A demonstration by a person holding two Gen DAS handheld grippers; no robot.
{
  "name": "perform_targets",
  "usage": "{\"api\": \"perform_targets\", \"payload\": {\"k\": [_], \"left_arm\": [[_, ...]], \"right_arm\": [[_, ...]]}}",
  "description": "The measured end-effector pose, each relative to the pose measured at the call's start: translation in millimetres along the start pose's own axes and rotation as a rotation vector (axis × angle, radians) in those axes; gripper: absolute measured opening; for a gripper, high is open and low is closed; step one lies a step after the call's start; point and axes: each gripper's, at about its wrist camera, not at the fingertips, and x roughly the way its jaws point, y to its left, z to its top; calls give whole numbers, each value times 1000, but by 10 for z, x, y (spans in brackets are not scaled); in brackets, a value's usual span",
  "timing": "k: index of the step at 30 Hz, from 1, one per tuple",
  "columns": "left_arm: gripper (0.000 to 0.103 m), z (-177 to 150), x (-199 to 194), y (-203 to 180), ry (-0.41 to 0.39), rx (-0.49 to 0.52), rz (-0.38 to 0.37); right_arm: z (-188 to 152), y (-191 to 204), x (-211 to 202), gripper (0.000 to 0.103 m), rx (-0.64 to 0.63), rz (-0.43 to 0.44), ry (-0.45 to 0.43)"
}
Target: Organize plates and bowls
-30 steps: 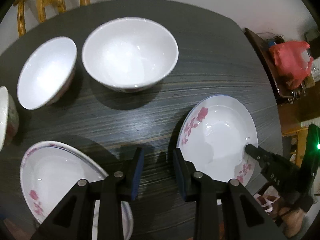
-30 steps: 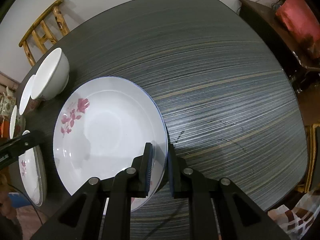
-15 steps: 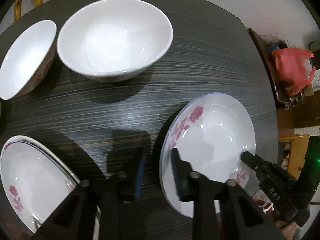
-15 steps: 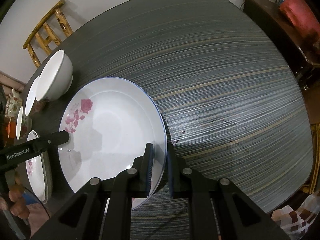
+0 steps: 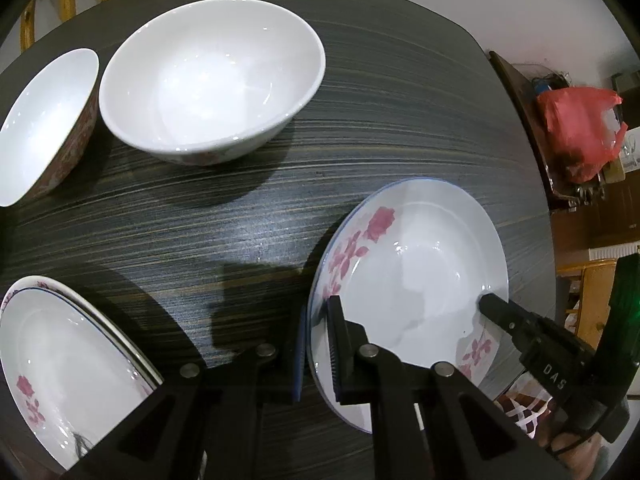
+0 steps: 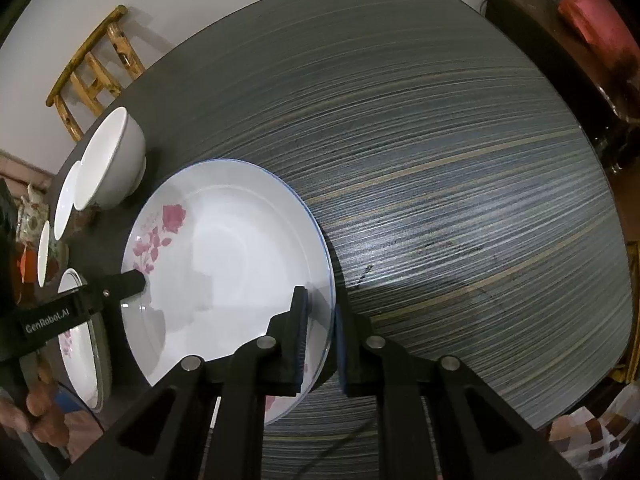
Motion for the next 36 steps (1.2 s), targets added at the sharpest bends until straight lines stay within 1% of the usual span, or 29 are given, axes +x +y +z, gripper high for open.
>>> {"api": "perform_targets", "payload": {"k": [1,10,19,26,36], "left_arm": [[9,3,21,-48,2,-2,2],[9,-9,-12,-61,-3,0,11],[9,-51,-108,-38,-20,-9,12],[10,-104,-256,41,-48,-22,17],[10,-207,-623,363,-101,-72,40]], "right_arm": [[0,-10,-1,12,6,3,1],[4,7,-20,12,15,4,13],[21,71,-110,12,-5,12,-2],[-5,251,-240,12,-36,12,-18],[-56,670,-386,12,-104,28,-40]]}}
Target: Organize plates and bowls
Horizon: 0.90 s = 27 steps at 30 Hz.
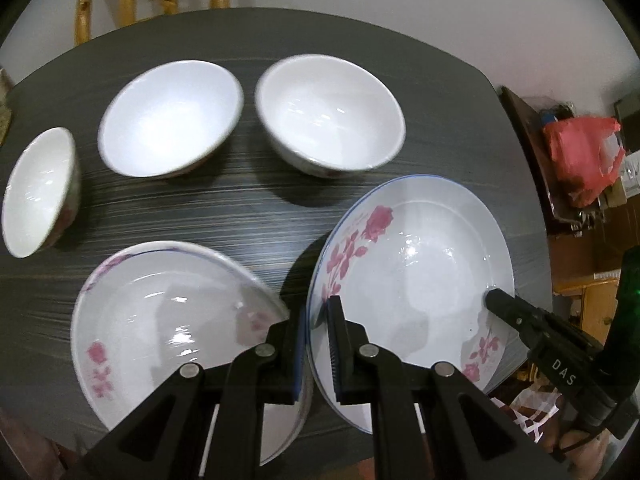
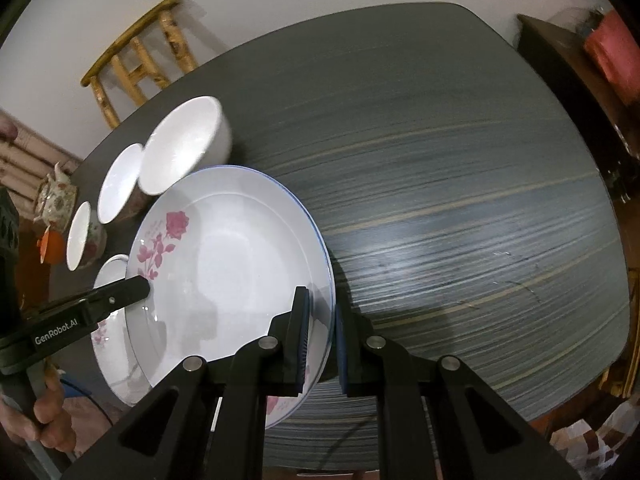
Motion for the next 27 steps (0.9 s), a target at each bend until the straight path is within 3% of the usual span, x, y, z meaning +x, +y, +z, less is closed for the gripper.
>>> {"api": "perform_targets", "payload": {"k": [9,17,27], "left_arm": [[10,-212,-359,560,-48,-70,40],[12,-462,-437,1183,-38,-147,72],[12,-610,-325,1533,-2,-162,88]], "right_arm": [[-90,654,-27,12,-86,40,-2],[-245,1240,131,12,-159,68,30],[-445,1481,387,12,-183,55,90]]}}
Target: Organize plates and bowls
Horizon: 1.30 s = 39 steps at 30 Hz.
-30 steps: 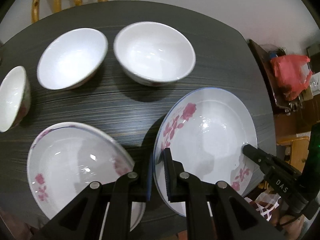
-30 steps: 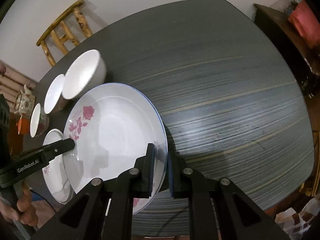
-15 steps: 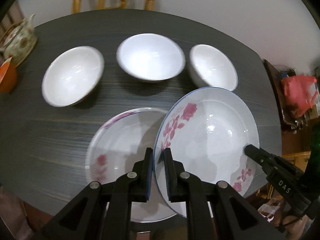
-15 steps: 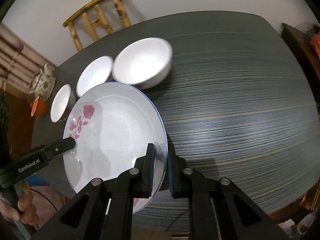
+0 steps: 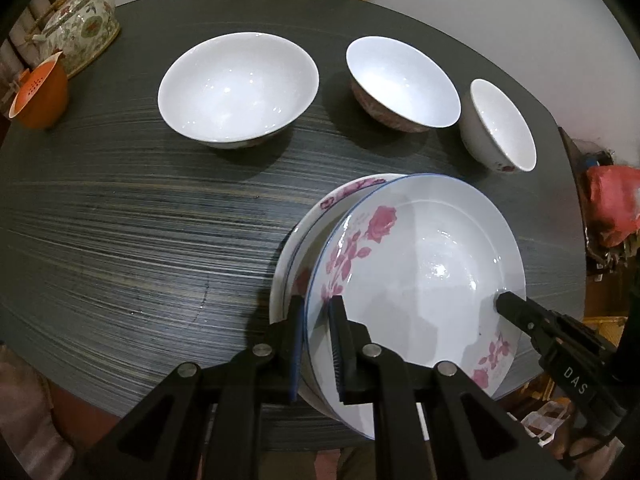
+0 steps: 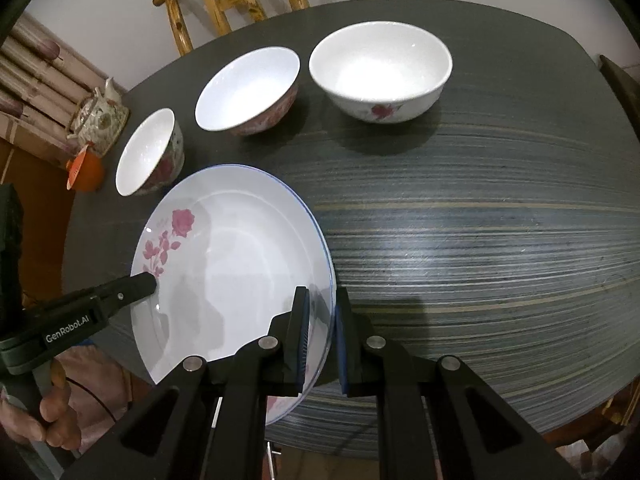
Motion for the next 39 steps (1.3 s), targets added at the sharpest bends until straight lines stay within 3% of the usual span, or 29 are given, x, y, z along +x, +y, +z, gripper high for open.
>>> {"api": "perform_targets", "payload": {"k": [18,35,39], "left_arm": [[13,17,186,-32,11,21,12],[13,-15,99,-25,-2,24,32],[12,14,57,-64,-34,52,100]], "right_arm": [[-33,-3,131,15,16,0,29],[-37,48,106,16,-2,-8,15],[-33,71,83,16,-6,1,8]]}}
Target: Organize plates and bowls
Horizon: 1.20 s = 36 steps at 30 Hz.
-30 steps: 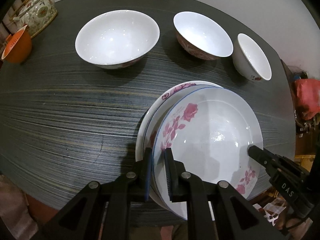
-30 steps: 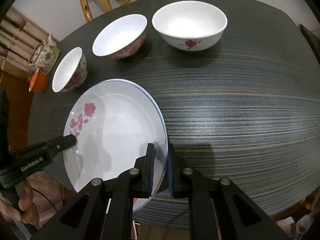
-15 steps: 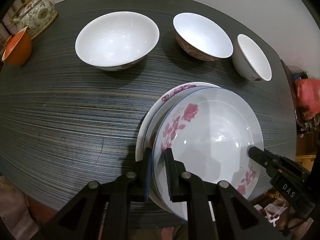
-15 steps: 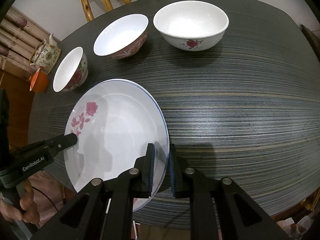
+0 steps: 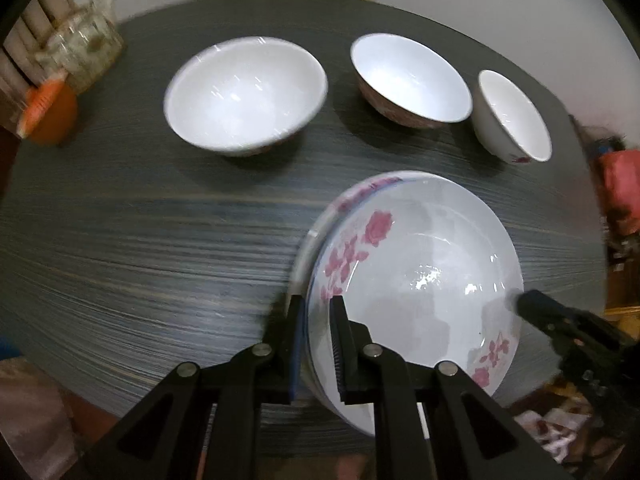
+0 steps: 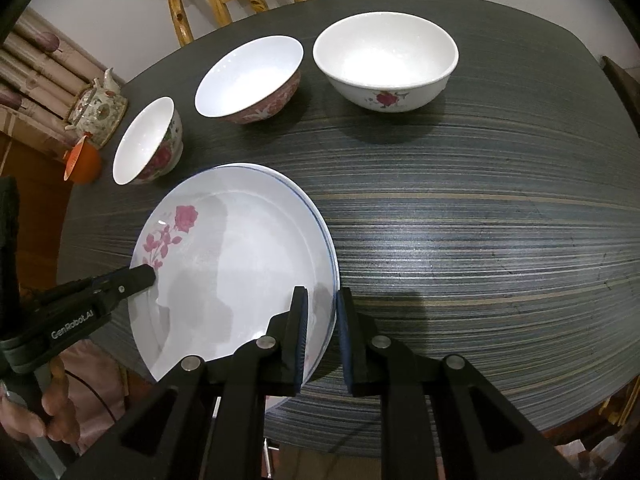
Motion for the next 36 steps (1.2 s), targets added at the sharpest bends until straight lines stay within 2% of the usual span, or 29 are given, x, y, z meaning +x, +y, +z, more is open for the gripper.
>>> {"api": "perform_targets", "payload": {"k": [3,5,7,13,17,21,24,27,31,36], "left_arm": [[12,7,-35,13,-18,8,-28],[12,-1,-52,8,-29,18,-21],[12,-19,-87,-15,-63,40,3],[13,-76,-213,-80,-178,87,13],[13,-130,-320,-61,-272,96,33],[14,-155,-431,49,-320,57,36],[19,-174,-468,129,-353,43,54],[21,-187,-459,204,-357,41,75],[21,-175,-405,304,-333,17,59],[21,-146,-377,388,-327,2,56]], "right_arm": [[4,13,-8,16,-3,7,-4],[1,15,-14,16,-8,7,-7],[0,-14,-24,16,-4,13,-8],[85,-176,-140,16,26,8,-36],[284,-376,-274,16,70,-13,-71],[559,-560,-345,16,113,-43,-96],[795,-637,-338,16,135,-64,-111],[1010,-709,-287,16,172,-58,-111],[1241,-800,-160,18,224,-55,-104],[1444,-858,20,19,247,-106,-77]]}}
